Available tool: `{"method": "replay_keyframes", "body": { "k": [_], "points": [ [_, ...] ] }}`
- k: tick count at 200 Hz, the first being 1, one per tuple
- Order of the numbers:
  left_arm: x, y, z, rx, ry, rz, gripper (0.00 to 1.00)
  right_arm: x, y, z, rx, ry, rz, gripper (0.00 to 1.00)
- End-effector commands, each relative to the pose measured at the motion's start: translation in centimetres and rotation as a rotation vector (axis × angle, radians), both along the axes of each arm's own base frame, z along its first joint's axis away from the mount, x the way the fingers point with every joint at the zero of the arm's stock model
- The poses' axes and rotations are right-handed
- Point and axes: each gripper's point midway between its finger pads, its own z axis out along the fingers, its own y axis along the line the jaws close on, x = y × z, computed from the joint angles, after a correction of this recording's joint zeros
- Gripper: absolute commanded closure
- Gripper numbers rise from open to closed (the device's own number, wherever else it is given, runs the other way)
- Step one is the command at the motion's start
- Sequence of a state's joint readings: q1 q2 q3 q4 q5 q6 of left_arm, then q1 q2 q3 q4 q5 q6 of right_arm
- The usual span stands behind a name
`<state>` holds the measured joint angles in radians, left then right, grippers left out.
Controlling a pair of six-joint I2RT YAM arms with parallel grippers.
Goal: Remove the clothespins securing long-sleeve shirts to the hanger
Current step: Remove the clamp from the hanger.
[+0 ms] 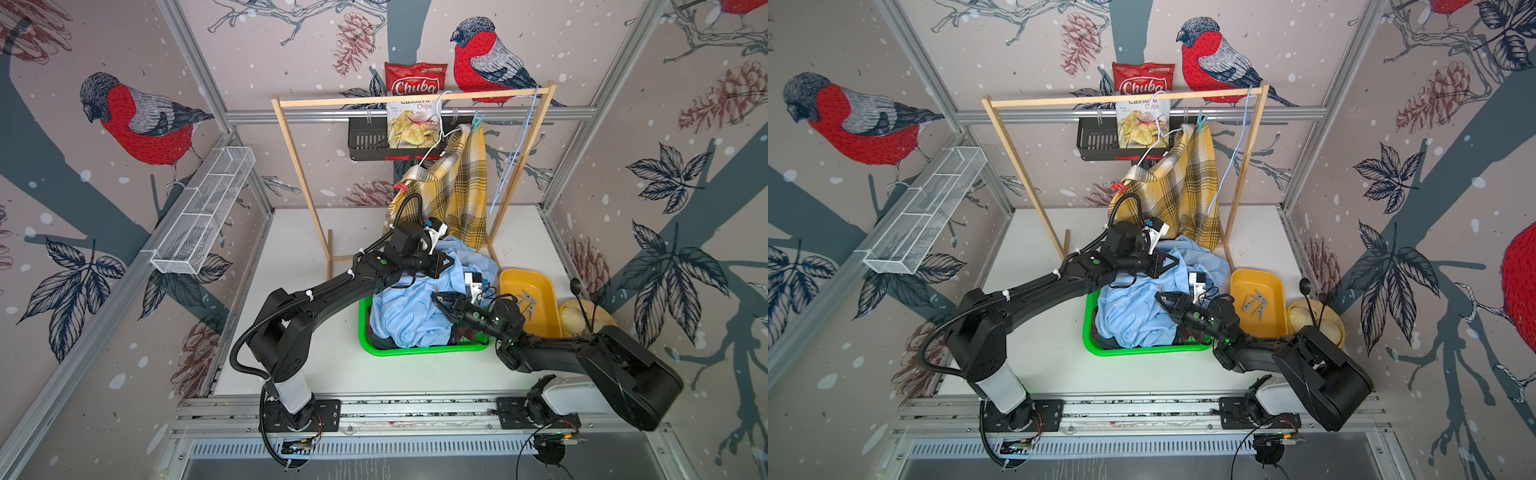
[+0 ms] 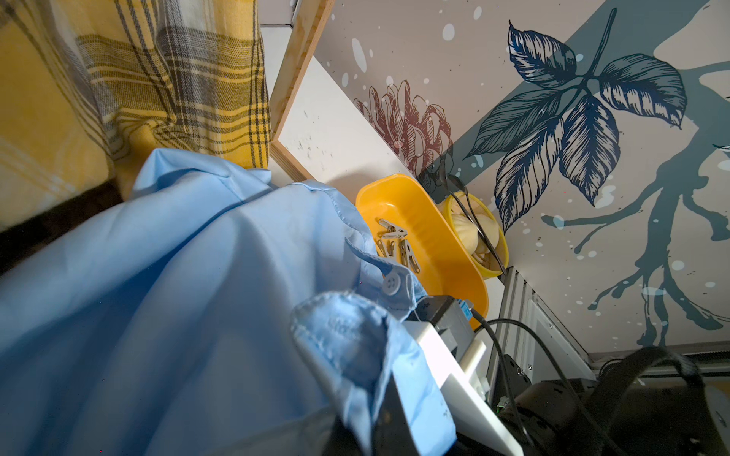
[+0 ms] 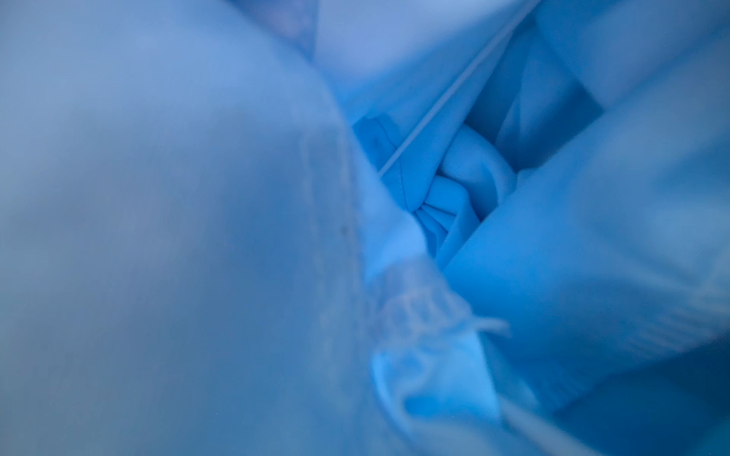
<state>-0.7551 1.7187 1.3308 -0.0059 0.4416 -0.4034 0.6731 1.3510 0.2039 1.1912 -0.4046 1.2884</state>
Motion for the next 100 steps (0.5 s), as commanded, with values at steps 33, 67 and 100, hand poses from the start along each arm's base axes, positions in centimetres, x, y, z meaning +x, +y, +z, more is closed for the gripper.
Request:
{"method": "replay_keyframes", "body": {
  "k": [33, 67, 100],
  "points": [
    [0.8, -0.1, 0.8, -0.023, -0.042, 0.021, 1.00, -0.6, 0.2, 0.1, -0.025, 0.006, 0.026, 0.80],
    [1.5, 0.6, 0.6, -0.014, -0.048, 0.050, 1.00, -1.4, -0.2, -0.2, -0.077, 0.018, 0.027, 0.80],
    [2.4, 1.7, -0.1, 0.003, -0.047, 0.084, 1.00, -2.4, -1.3, -0.9, -0.128, 0.038, 0.008, 0.80]
  ]
}}
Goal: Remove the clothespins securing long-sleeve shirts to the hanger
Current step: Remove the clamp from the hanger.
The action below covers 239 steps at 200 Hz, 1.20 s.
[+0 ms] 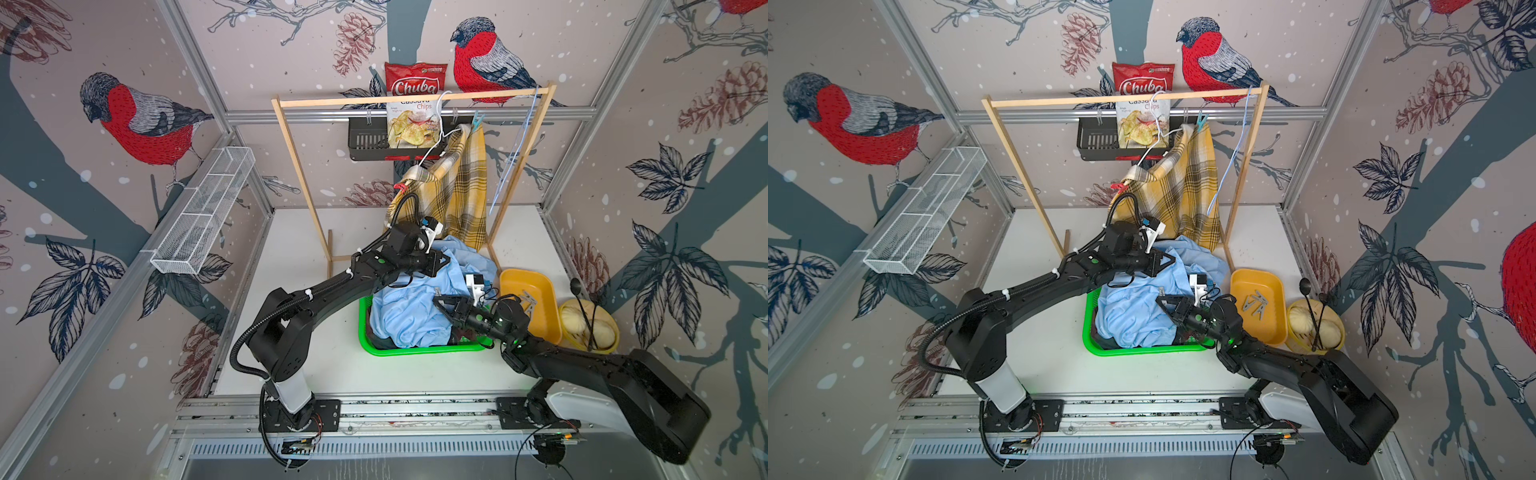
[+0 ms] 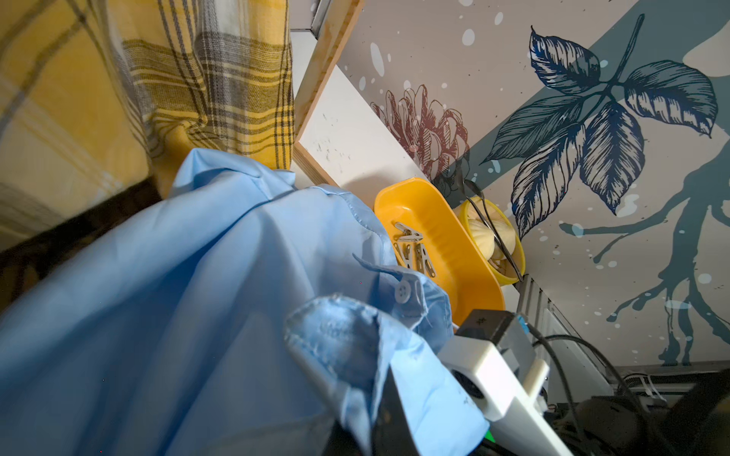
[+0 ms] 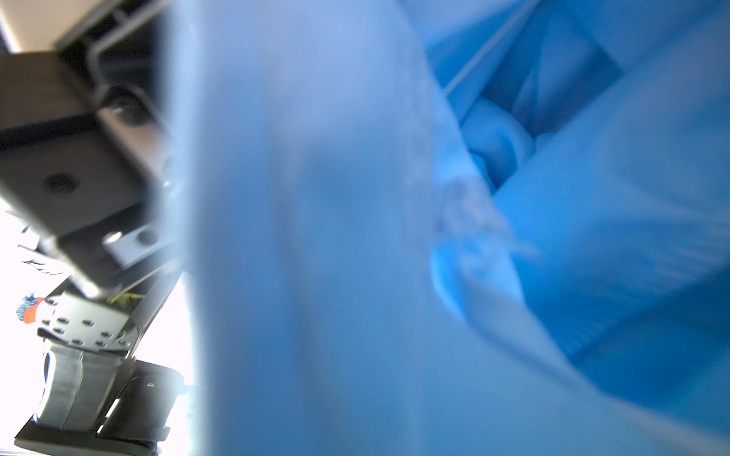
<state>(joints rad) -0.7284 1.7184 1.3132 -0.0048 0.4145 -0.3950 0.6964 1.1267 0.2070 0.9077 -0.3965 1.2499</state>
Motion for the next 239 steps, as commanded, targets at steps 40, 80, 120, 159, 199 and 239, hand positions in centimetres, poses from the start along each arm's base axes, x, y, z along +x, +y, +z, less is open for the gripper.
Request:
{"method": "replay_keyframes", "body": {
  "k": [40, 80, 120, 159, 199, 239],
  "points": [
    [1.9, 1.4, 0.4, -0.006, -0.049, 0.069, 1.00, -1.5, -2.1, -2.4, -0.127, 0.046, -0.030, 0.79],
    [2.3, 1.9, 0.2, -0.004, -0.047, 0.081, 1.00, -2.1, -2.6, -2.9, -0.149, 0.062, -0.023, 0.79],
    [2.2, 1.8, 0.0, -0.003, -0.041, 0.077, 1.00, -2.2, -2.5, -3.1, -0.166, 0.081, -0.003, 0.75],
    [2.1, 1.9, -0.2, -0.002, -0.041, 0.074, 1.00, -1.4, -2.4, -2.9, -0.166, 0.080, 0.003, 0.80],
    [2.2, 1.9, -0.5, 0.006, -0.038, 0.074, 1.00, -1.3, -2.7, -1.3, -0.182, 0.059, 0.008, 0.86],
    [2.3, 1.9, -0.6, 0.013, -0.038, 0.077, 1.00, -1.1, -4.6, 2.8, -0.188, -0.016, -0.051, 0.85]
  ]
}}
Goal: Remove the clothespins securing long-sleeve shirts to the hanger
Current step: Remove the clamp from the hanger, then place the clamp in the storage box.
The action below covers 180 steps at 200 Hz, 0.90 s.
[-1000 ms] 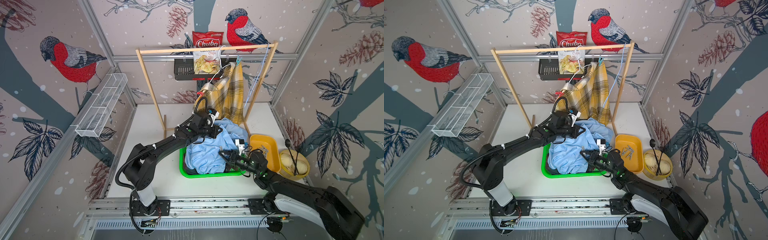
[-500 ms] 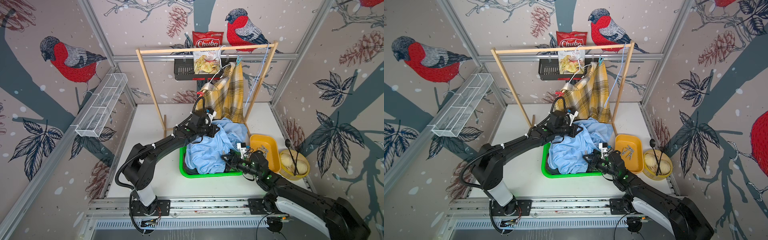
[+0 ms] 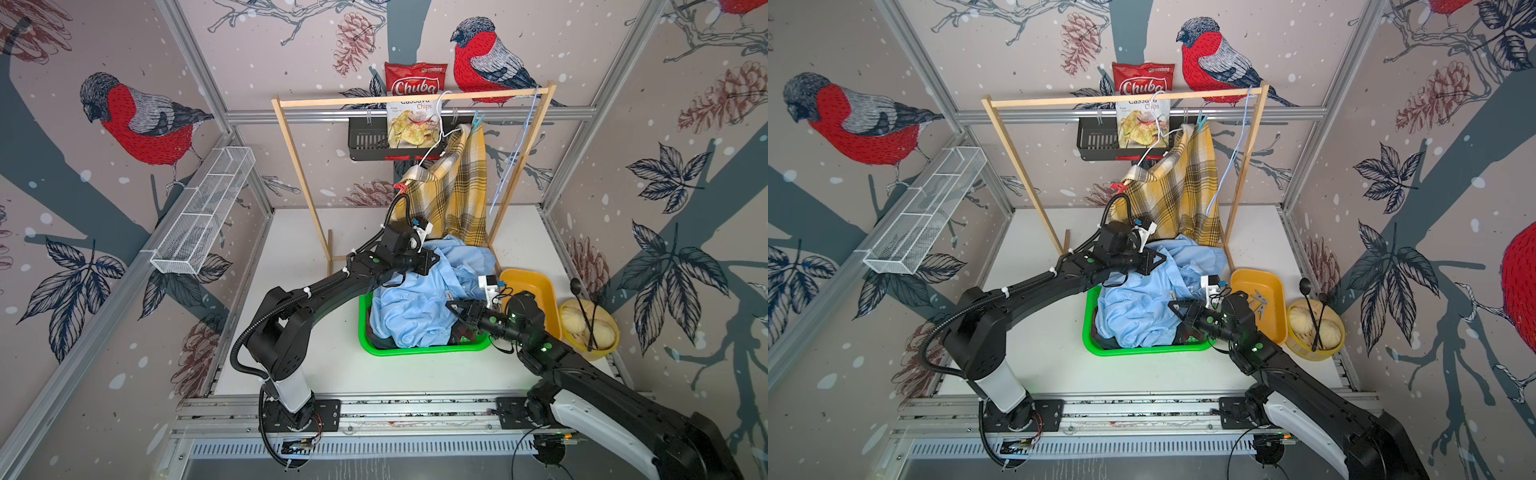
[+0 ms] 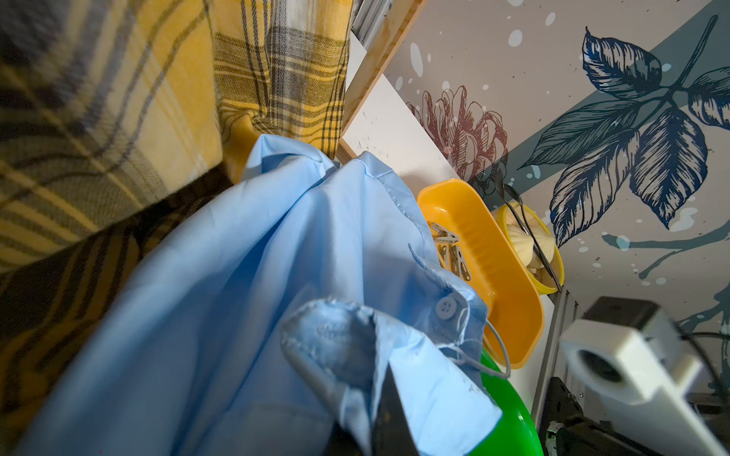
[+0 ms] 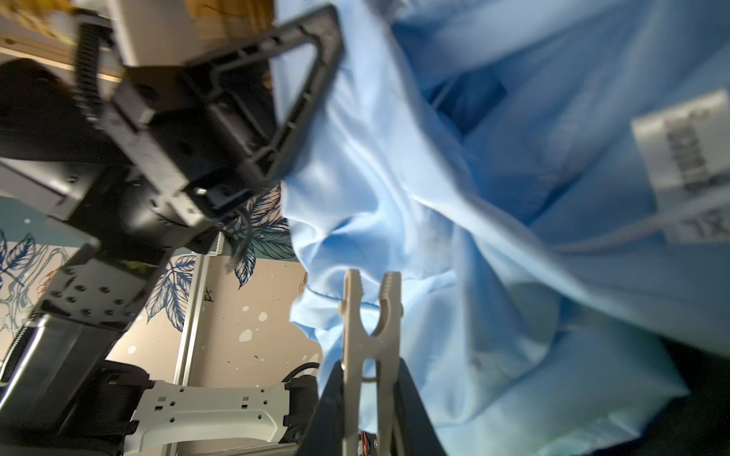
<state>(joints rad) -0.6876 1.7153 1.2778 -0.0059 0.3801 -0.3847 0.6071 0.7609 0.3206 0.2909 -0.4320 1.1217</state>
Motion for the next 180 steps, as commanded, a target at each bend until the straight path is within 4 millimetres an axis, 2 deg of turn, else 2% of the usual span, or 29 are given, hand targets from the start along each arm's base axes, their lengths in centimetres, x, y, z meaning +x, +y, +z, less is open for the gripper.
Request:
{"method": "replay_keyframes", "body": {
  "k": [1, 23, 41, 51, 69, 81, 105, 127, 149, 165, 180],
  "points": [
    [0.6, -0.2, 1.0, -0.024, -0.046, 0.009, 1.00, -0.2, -1.2, 0.8, -0.050, -0.018, -0.016, 0.85],
    [0.6, 0.0, 1.3, -0.020, -0.052, 0.011, 1.00, 0.3, -3.5, 2.6, -0.080, -0.061, -0.104, 0.84],
    [0.5, 0.0, 1.7, -0.023, -0.059, 0.010, 1.00, 1.9, -6.9, 3.1, -0.173, -0.067, -0.239, 0.81],
    [0.5, 0.0, 2.0, -0.022, -0.060, 0.011, 1.00, 3.1, -9.3, 2.2, -0.241, -0.024, -0.323, 0.82],
    [0.2, 0.2, 2.7, -0.019, -0.073, 0.014, 1.00, 4.8, -13.8, -1.4, -0.351, 0.124, -0.464, 0.87],
    [0.0, 0.2, 3.1, -0.014, -0.091, 0.013, 1.00, 5.4, -16.3, -3.2, -0.365, 0.183, -0.529, 0.88],
    [-0.5, 0.0, 3.0, 0.017, -0.099, 0.012, 1.00, 5.6, -20.8, -6.9, -0.387, 0.296, -0.665, 0.87],
    [-1.1, -0.4, 3.1, 0.038, -0.116, 0.006, 1.00, 5.3, -23.4, -9.0, -0.421, 0.357, -0.737, 0.84],
    [-1.2, -0.7, 3.1, 0.044, -0.115, -0.002, 1.00, 5.2, -24.4, -10.7, -0.432, 0.395, -0.752, 0.73],
    [-1.3, -0.8, 2.9, 0.045, -0.109, -0.008, 1.00, 5.3, -24.4, -11.2, -0.432, 0.408, -0.724, 0.50],
    [-1.4, -0.8, 3.1, 0.041, -0.111, -0.009, 1.00, 5.5, -24.3, -11.0, -0.442, 0.400, -0.708, 0.38]
  ]
}}
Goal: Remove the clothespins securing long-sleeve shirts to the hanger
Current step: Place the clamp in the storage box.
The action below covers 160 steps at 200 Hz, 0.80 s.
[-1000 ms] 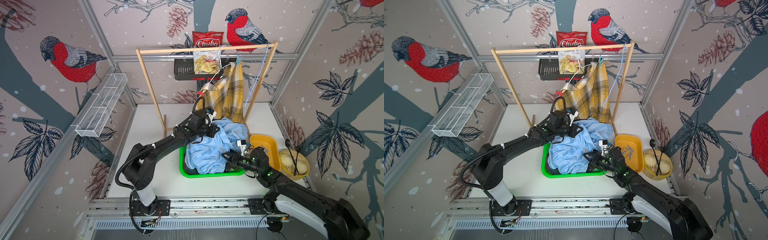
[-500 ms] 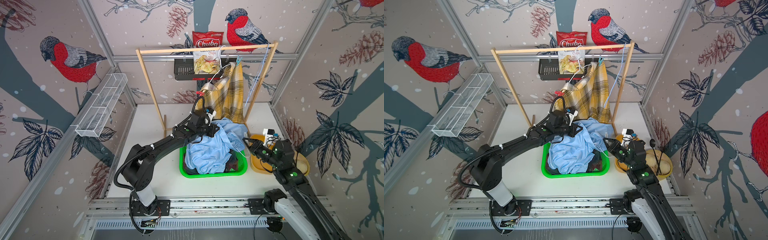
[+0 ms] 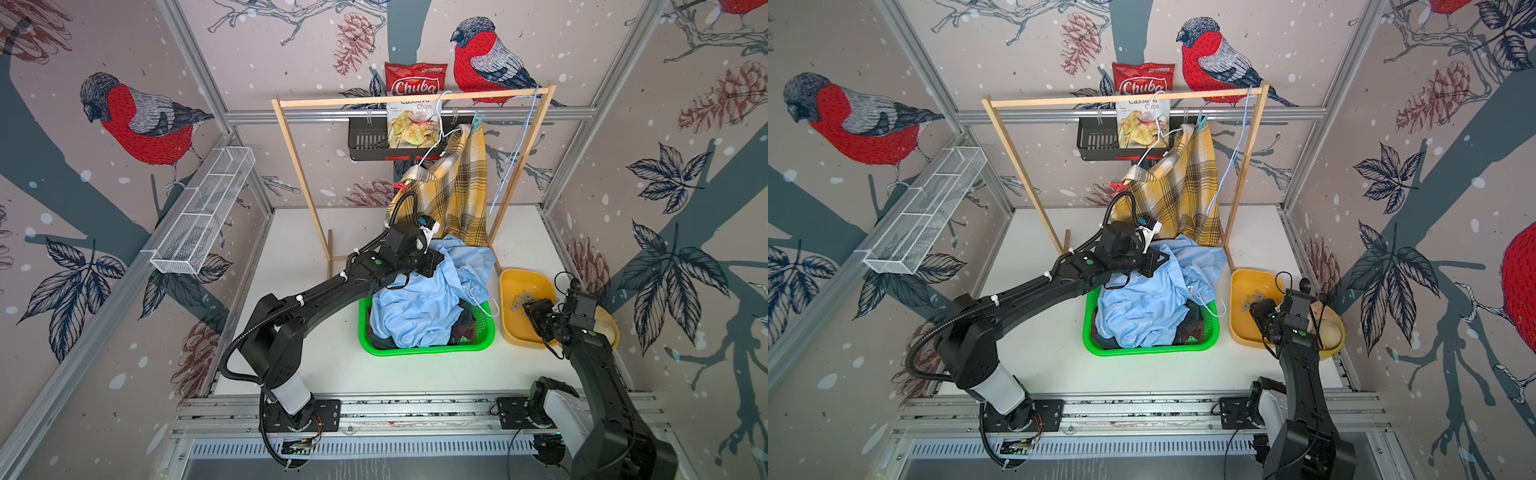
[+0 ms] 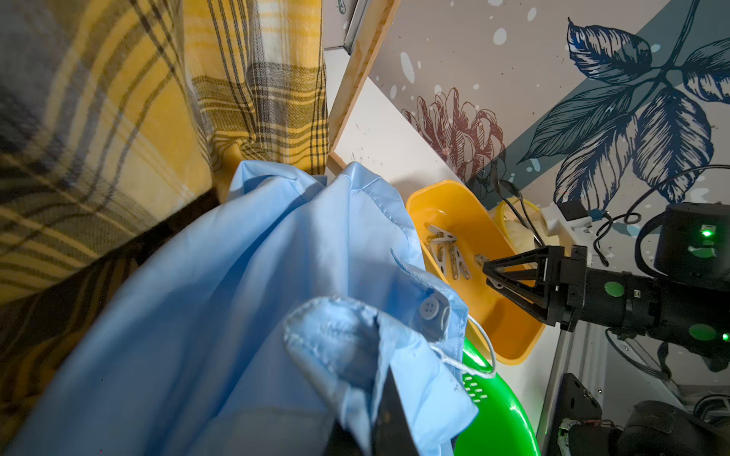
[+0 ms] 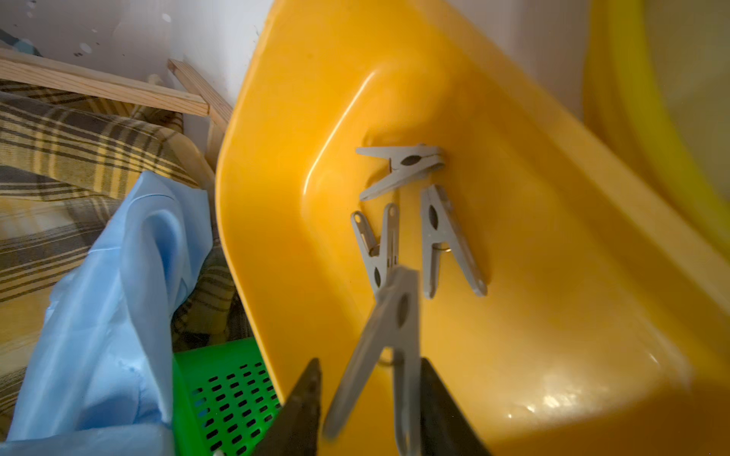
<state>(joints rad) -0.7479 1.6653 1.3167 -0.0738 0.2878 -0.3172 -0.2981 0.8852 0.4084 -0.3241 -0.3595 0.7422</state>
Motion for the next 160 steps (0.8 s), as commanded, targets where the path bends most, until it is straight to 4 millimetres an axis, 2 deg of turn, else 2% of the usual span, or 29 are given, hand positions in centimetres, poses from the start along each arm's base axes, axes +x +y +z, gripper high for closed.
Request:
{"method": "replay_keyframes", "body": {
  "k": [1, 14, 37, 49, 73, 90, 99, 132, 160],
  "points": [
    [0.1, -0.1, 0.5, -0.006, -0.011, 0.001, 1.00, 0.7, 0.2, 0.6, -0.025, -0.031, 0.057, 0.37],
    [0.1, -0.1, 0.5, -0.006, -0.007, 0.005, 1.00, 0.7, -0.1, 1.0, -0.051, -0.034, 0.062, 0.29],
    [0.5, 0.3, 0.1, 0.016, -0.007, 0.027, 1.00, 1.0, 0.8, 2.9, -0.102, -0.081, 0.110, 0.26],
    [0.7, 0.7, -0.4, 0.032, -0.007, 0.048, 1.00, 1.2, 2.4, 4.2, -0.123, -0.125, 0.167, 0.28],
    [1.7, 1.4, -0.9, 0.043, 0.015, 0.093, 1.00, 0.8, 7.4, 6.3, -0.114, -0.221, 0.312, 0.35],
    [2.3, 2.0, -1.2, 0.053, 0.016, 0.122, 1.00, -0.4, 10.4, 6.3, -0.081, -0.230, 0.390, 0.40],
    [2.5, 2.2, -1.4, 0.058, 0.018, 0.128, 1.00, -1.0, 11.1, 6.1, -0.064, -0.218, 0.407, 0.44],
    [2.6, 2.2, -2.0, 0.061, 0.031, 0.126, 1.00, -2.7, 11.1, 4.8, -0.066, -0.145, 0.405, 0.46],
    [2.5, 2.1, -2.0, 0.056, 0.034, 0.119, 1.00, -2.9, 11.4, 3.9, -0.037, -0.137, 0.408, 0.47]
  ]
}}
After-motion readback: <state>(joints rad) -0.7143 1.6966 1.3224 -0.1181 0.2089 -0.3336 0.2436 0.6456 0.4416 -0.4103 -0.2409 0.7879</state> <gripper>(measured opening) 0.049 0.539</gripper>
